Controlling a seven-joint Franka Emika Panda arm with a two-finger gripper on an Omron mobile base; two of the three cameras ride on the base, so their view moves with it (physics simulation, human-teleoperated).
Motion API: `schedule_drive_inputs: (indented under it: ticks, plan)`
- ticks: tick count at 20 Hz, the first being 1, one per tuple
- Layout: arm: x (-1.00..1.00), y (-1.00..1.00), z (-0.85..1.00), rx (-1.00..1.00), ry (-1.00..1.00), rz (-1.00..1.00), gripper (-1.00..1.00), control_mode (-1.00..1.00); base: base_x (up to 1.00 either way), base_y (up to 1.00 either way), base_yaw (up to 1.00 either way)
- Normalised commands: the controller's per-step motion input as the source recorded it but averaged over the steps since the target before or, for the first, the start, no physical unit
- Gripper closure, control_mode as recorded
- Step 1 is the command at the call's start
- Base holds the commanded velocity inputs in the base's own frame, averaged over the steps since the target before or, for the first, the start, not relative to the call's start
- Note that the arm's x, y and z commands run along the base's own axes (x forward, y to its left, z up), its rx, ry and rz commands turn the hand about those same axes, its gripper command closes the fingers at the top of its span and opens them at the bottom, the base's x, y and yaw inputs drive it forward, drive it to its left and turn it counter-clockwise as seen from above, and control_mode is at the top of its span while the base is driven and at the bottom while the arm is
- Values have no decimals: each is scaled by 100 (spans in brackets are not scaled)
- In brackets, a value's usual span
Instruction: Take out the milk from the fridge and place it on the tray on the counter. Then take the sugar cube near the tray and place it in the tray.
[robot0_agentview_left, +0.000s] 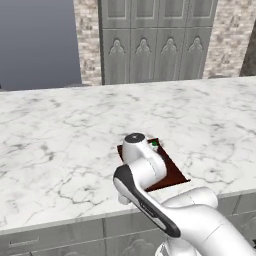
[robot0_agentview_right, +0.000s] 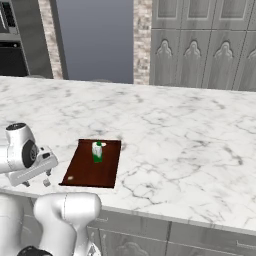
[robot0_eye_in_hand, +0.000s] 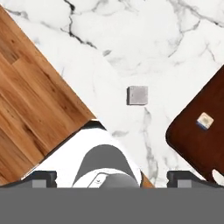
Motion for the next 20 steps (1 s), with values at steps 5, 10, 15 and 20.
schedule_drive_inputs:
  ticks: [5, 10, 15, 20]
  plan:
    - [39, 46, -36, 0, 1, 0, -100, -100, 0, 0, 0]
    - [17, 29, -19, 0, 0, 0, -100, -100, 0, 0, 0]
    - [7, 0, -10, 0, 0, 0, -100, -100, 0, 0, 0]
    - [16, -3, -34, 0, 0, 0, -100, -100, 0, 0, 0]
